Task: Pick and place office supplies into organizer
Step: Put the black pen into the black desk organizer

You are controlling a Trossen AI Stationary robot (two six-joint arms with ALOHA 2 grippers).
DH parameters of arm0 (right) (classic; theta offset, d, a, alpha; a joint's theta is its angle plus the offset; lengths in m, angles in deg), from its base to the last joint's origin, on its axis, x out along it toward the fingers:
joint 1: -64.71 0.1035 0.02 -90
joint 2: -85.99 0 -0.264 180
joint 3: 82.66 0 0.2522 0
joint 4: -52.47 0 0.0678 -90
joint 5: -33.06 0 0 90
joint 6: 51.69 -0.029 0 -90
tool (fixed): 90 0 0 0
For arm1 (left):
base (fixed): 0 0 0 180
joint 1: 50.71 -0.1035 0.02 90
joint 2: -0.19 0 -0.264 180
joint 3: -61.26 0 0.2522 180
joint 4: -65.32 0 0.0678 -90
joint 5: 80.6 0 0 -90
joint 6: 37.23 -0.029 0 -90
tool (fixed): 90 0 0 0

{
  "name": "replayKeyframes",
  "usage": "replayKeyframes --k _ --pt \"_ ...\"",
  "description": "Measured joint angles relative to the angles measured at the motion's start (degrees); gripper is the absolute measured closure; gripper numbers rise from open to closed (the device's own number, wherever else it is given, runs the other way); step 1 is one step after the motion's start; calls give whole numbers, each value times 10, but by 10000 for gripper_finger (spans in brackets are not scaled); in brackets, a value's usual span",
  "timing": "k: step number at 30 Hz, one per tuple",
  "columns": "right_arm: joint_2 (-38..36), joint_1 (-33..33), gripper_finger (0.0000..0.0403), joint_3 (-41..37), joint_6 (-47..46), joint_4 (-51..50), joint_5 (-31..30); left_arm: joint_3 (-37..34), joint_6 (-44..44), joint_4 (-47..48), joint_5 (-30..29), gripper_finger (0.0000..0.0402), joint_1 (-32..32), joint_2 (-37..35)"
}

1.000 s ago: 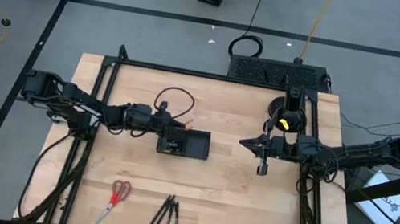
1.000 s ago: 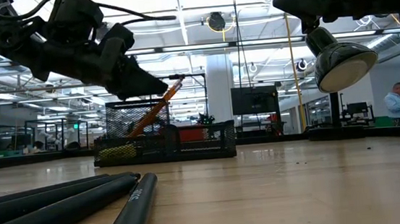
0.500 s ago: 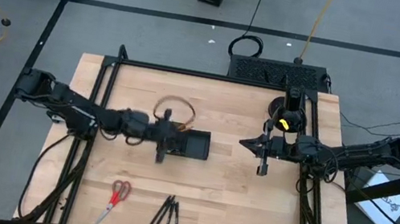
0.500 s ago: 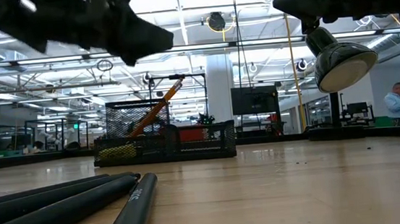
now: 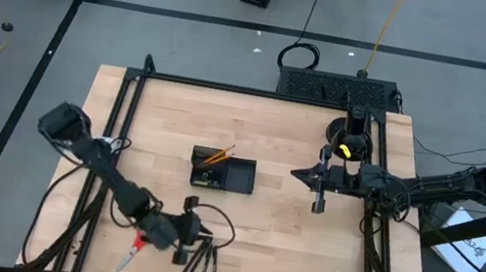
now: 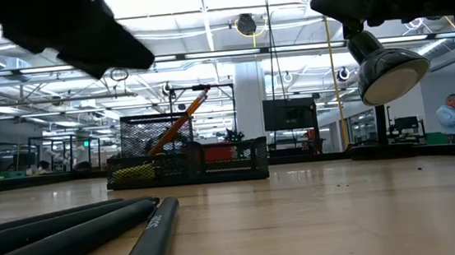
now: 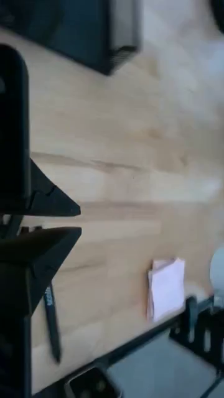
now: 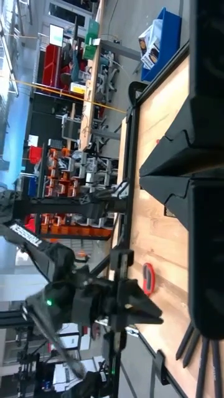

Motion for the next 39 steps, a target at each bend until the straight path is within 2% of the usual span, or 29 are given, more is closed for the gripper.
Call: replayKeyframes --k 4,8,15,20,27,39 --pt "0 0 403 0 -1 -4 0 27 114 40 -6 381 14 41" --pt "0 0 403 0 -11 -4 0 92 201 172 1 379 16 88" --pt "0 0 403 -1 -11 -8 0 247 270 421 66 318 16 142" --pt "0 0 403 -1 -9 -5 0 305 326 515 108 276 -1 156" --pt "0 0 403 -1 -7 -13 0 307 409 523 157 266 -23 170" --pt "0 0 403 -1 -7 -13 0 306 419 539 167 266 -24 179"
